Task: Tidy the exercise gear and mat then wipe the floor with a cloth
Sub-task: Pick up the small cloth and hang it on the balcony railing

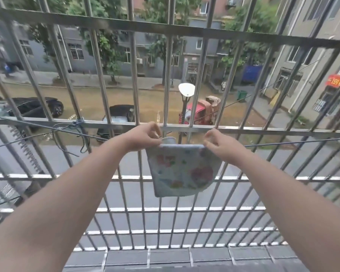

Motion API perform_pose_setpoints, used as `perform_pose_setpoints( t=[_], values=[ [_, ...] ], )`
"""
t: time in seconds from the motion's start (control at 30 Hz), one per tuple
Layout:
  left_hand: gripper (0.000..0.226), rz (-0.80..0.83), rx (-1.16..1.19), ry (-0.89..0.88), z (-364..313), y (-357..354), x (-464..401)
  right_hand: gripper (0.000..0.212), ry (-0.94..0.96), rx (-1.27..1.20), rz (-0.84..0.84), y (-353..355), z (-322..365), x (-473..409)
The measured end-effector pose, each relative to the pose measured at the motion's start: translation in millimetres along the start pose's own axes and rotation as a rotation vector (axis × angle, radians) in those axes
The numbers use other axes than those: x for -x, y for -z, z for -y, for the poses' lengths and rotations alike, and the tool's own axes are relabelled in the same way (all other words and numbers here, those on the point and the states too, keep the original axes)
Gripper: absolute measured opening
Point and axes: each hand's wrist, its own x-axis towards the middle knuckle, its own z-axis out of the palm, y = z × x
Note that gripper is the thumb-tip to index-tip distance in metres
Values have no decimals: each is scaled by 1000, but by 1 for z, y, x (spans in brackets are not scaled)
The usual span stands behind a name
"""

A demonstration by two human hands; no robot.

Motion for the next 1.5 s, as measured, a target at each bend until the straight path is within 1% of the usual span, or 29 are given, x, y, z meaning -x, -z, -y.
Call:
perform_pose_setpoints(
  t=[0.07, 0.1, 0.13, 0.2, 0.27, 0.33, 0.37, 0.43, 0.5, 0.53, 0.57, 0.63, 0.7, 0.77, 0.8, 0.83, 0.9, 0.97, 1.03, 1.17, 1.23, 1.33, 1.43, 1.5],
  values=[
    [11, -80, -71, -84, 1, -4, 7, 22, 46, 13, 20, -4, -5, 8],
    [8, -119, -98, -127, 1, -6, 11, 17, 86, 31, -6, -6, -8, 11],
    [6, -136, -113, -162, 0, -8, 17, 17, 128, 36, -41, -8, -12, 14],
    [6, -106, -170, -212, -2, -11, 28, 21, 185, -21, -117, -12, -19, 21],
    [11, -89, -371, -264, -6, -12, 39, 17, 209, -64, -170, -13, -25, 28],
    [11, -168, -561, -340, -9, -11, 46, 8, 219, -50, -201, -14, -31, 34],
    [11, -208, -586, -369, -8, -10, 48, 6, 220, -68, -210, -13, -33, 36],
    [11, -230, -551, -375, -6, -6, 51, 10, 221, -149, -234, -11, -36, 41],
    [8, -205, -491, -334, -2, -4, 53, 15, 220, -197, -282, -8, -35, 45],
    [6, -193, -460, -306, 0, -4, 53, 14, 224, -198, -309, -7, -33, 47],
    [8, -185, -423, -273, 2, -5, 54, 11, 227, -192, -332, -6, -31, 48],
    [17, -182, -316, -210, 3, -6, 56, 7, 209, -187, -376, -5, -26, 50],
    [14, -205, -155, -160, -3, -6, 57, 10, 174, -216, -401, -5, -23, 49],
    [8, -256, -2, -101, -11, -4, 56, 13, 142, -199, -364, -5, -23, 46],
    [7, -281, 35, -86, -14, -3, 55, 14, 129, -155, -319, -5, -23, 46],
    [7, -306, 16, -85, -15, -3, 53, 16, 113, -106, -270, -5, -24, 45],
    [7, -329, -113, -105, -12, -3, 49, 19, 96, -53, -215, -6, -23, 47],
    [8, -295, -177, -98, -6, -3, 48, 20, 118, -55, -195, -6, -21, 50],
    [7, -217, -223, -94, 0, -1, 51, 21, 150, -52, -156, -4, -19, 52],
    [3, -55, -311, -171, 8, 6, 60, 17, 168, -9, -102, 0, -18, 53],
    [1, -47, -308, -193, 10, 7, 61, 16, 166, -3, -119, 1, -18, 53],
    [2, -89, -325, -200, 12, 7, 59, 19, 163, 6, -144, 0, -18, 56],
    [8, -49, -459, -173, 10, 5, 57, 23, 189, 125, -121, -2, -16, 57],
    [12, -18, -517, -155, 5, 2, 60, 22, 196, 232, -80, -4, -12, 57]
  ],
)
